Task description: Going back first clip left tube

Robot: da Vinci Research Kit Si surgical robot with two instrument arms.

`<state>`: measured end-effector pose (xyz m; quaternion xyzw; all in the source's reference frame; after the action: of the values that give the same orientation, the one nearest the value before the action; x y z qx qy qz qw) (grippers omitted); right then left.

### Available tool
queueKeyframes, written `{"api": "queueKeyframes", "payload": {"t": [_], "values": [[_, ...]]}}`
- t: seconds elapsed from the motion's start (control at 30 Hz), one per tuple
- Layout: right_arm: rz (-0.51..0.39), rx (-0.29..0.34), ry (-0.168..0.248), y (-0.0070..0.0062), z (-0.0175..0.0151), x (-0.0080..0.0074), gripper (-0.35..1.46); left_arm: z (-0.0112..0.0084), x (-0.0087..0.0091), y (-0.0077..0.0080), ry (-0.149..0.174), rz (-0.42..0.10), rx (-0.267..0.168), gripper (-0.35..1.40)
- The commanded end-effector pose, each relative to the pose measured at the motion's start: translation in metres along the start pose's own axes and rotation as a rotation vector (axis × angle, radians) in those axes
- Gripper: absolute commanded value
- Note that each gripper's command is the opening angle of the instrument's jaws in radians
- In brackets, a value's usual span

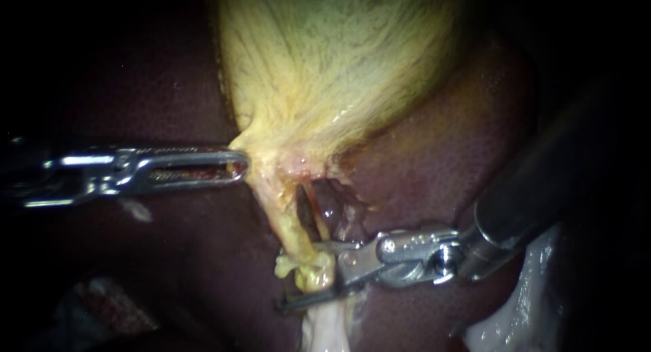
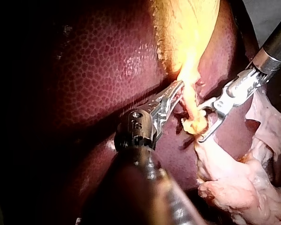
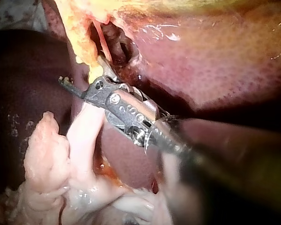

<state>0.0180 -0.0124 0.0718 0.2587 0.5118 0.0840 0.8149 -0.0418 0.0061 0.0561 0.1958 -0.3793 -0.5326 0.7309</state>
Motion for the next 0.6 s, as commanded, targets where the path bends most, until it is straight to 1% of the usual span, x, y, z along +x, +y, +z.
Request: {"api": "queueKeyframes", "payload": {"t": [0.03,0.13,0.43,0.6], "values": [[-0.007,0.0,-0.001,0.0,-0.0003,0.0002,0.6,0.0,0.0,0.0,0.0,0.0,0.0,-0.35],[-0.035,0.001,-0.001,0.0,-0.0006,0.0003,0.6,-0.0001,0.0,0.0,0.0,0.0,0.0,-0.35],[-0.042,0.004,0.002,-0.0001,-0.0012,0.0,0.6,-0.0002,0.0001,0.0001,0.0,0.0,0.0,-0.35],[-0.047,0.007,0.003,-0.0002,-0.0026,-0.0001,0.6,-0.0002,0.0001,0.0001,0.0,0.0,0.0,-0.35]]}}
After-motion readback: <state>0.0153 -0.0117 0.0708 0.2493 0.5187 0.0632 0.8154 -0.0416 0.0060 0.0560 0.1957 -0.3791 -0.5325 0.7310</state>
